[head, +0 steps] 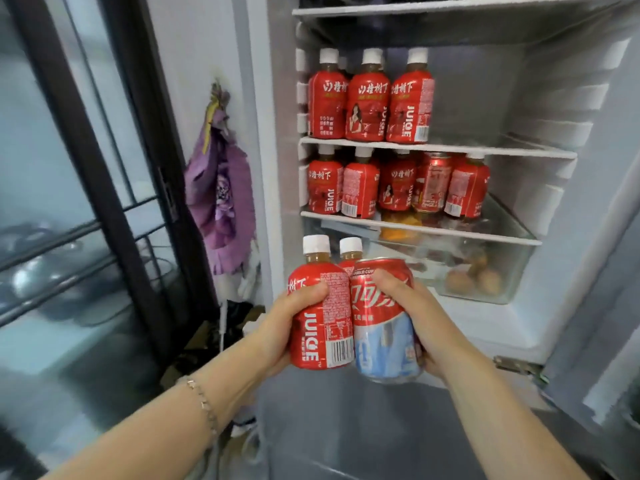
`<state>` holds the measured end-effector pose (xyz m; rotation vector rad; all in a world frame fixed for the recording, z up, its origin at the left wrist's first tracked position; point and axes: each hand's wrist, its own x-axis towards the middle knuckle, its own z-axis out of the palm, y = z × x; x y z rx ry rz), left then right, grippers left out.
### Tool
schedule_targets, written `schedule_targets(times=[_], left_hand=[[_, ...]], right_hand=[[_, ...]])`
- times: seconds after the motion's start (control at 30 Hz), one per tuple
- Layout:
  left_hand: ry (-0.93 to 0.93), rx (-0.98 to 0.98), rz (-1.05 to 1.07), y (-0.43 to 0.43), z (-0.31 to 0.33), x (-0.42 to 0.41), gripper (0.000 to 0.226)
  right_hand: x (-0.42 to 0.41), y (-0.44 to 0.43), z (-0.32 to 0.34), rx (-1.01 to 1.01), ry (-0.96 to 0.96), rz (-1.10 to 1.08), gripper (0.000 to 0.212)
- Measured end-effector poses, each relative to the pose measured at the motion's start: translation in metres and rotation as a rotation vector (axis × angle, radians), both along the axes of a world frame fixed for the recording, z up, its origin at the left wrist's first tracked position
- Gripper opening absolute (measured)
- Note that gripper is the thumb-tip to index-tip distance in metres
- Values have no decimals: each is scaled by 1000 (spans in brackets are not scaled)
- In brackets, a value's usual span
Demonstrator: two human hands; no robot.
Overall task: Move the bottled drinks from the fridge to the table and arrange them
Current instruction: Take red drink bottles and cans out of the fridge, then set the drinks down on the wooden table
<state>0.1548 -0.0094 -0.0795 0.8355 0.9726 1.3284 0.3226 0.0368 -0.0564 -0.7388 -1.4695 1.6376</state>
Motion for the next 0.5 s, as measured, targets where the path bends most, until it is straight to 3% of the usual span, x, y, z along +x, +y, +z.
schedule_targets(times=[0.1, 0.17, 0.2, 0.23, 0.5], left_hand=[[13, 33, 212, -53, 2, 0, 100], [-17, -2, 207, -72, -2, 4, 104], [-61, -10, 518, -149, -2, 18, 107], [-37, -20, 600, -166, -6, 21, 110], [-2, -137, 919, -309, -8, 51, 122]], right_hand=[[-17, -20, -2, -20, -26, 163, 53], [-19, -23, -2, 1, -6, 220, 52], [-32, -73, -2, -21, -59, 457, 51], [-34, -88, -1, -32, -60, 548, 50], [-59, -191, -13, -108, -70, 856, 54]])
